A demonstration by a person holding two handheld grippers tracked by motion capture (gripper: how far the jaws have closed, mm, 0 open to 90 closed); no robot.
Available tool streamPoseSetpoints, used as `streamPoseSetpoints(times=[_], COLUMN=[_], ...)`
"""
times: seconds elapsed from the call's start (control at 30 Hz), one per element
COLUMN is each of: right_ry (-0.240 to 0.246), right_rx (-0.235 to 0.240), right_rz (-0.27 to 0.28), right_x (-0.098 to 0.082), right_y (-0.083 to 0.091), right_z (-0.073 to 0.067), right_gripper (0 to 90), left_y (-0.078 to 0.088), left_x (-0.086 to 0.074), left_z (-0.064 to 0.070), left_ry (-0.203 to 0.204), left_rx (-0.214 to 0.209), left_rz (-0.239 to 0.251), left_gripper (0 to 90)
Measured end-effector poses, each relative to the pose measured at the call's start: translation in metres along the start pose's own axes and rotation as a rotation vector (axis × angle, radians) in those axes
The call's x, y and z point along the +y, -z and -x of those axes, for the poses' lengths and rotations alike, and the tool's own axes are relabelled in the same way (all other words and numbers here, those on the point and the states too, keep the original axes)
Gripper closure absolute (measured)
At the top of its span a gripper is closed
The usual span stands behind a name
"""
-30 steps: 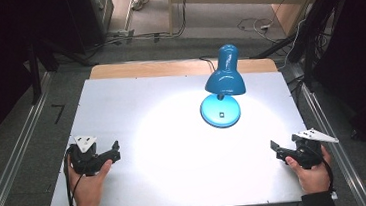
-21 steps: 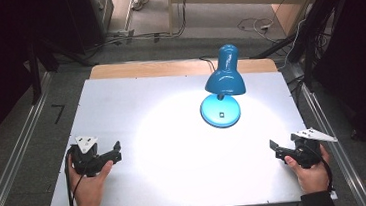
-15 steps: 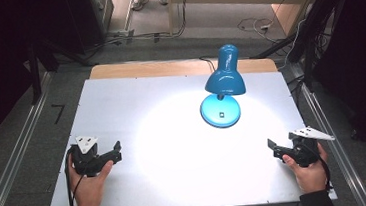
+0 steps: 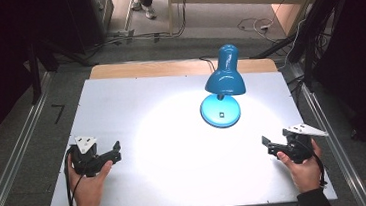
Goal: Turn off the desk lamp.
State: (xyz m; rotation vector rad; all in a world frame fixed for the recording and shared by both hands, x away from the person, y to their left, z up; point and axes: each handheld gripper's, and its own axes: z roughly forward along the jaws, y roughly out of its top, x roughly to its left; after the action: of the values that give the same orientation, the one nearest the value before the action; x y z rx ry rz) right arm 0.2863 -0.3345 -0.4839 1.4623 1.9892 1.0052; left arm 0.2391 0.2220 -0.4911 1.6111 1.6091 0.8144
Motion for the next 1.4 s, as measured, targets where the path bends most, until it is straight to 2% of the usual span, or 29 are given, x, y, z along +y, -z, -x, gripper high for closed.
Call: streamPoseSetpoints(times=[1.13, 1.4], right_ry=[0.035, 0.052], right_rx=[0.057, 0.075], right_rz=[0.004, 0.011], right_x=[0.02, 0.028], right_y=[-0.019, -0.024], right_z=[-0.02, -0.029], right_gripper=[13.3, 15.0], left_y=[0.0, 0.001], left_x=[0.0, 0.0], left_z=[0.001, 0.0], left_ry=[0.007, 0.009], left_rx=[-0.009, -0.007], left_rz=[0.008, 0.01], left_gripper=[6.7, 6.6])
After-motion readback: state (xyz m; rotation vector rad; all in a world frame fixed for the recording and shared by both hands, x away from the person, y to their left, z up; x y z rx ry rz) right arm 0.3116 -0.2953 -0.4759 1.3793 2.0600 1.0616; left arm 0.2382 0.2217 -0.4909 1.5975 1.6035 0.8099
